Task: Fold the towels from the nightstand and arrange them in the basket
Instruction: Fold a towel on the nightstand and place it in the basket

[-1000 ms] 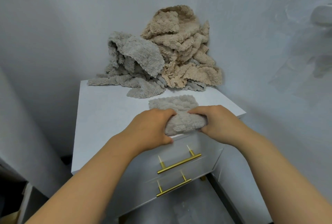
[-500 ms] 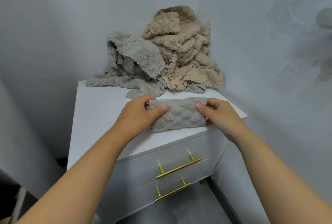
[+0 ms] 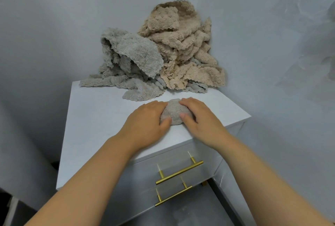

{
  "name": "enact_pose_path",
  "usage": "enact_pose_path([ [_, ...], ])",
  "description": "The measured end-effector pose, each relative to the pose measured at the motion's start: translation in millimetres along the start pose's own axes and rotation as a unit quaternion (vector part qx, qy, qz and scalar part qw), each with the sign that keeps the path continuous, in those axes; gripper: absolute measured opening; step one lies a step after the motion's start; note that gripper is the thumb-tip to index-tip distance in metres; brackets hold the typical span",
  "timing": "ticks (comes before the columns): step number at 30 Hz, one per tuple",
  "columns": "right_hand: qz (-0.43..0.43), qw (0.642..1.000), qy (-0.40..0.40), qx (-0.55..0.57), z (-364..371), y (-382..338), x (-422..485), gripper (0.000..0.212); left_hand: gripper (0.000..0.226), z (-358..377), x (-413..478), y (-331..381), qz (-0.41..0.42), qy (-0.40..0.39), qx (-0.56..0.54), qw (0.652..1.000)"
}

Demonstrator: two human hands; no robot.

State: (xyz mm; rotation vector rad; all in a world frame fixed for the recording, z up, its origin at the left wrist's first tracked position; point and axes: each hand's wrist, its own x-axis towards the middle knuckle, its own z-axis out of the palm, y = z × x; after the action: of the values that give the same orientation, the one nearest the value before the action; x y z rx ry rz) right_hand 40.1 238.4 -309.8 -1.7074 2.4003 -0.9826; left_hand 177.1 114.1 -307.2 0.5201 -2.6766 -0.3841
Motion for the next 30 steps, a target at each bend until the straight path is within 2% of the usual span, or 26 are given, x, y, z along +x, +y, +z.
enact_pose_path([
  [2, 0.013, 0.999, -0.038, 0.014, -5.6, 0.4, -0.2, 0.059, 0.052, -0.8, 0.4, 0.0, 0.0, -0.01, -0.003, 1.0],
  [4, 0.036, 0.997, -0.06, 0.021, -9.5, 1.4, 0.3, 0.063, 0.055, -1.3, -0.2, 0.8, -0.005, -0.011, -0.007, 1.0],
  [8, 0.062, 0.997, -0.015, -0.03, -7.6, -0.7, 6.5, 0.059, 0.049, -3.2, 3.6, 7.3, -0.035, -0.009, 0.024, 0.999],
  [13, 0.038, 0.99, -0.003, -0.139, -15.7, 1.3, 19.5, 0.047, 0.029, 0.7, 22.9, 15.5, -0.059, 0.002, 0.106, 0.993],
  [18, 0.026, 0.977, -0.019, -0.21, -30.6, 18.7, 28.2, 0.037, 0.017, 9.9, 47.2, 30.0, -0.031, 0.012, 0.149, 0.988],
  [24, 0.016, 0.965, -0.022, -0.259, -51.6, 36.4, 22.7, 0.029, 0.008, 16.9, 62.0, 55.4, -0.008, 0.007, 0.138, 0.99],
  [30, 0.059, 0.937, -0.01, -0.343, -73.0, 37.5, -17.3, 0.017, 0.008, 26.8, 49.0, 95.4, 0.026, 0.003, 0.105, 0.994],
])
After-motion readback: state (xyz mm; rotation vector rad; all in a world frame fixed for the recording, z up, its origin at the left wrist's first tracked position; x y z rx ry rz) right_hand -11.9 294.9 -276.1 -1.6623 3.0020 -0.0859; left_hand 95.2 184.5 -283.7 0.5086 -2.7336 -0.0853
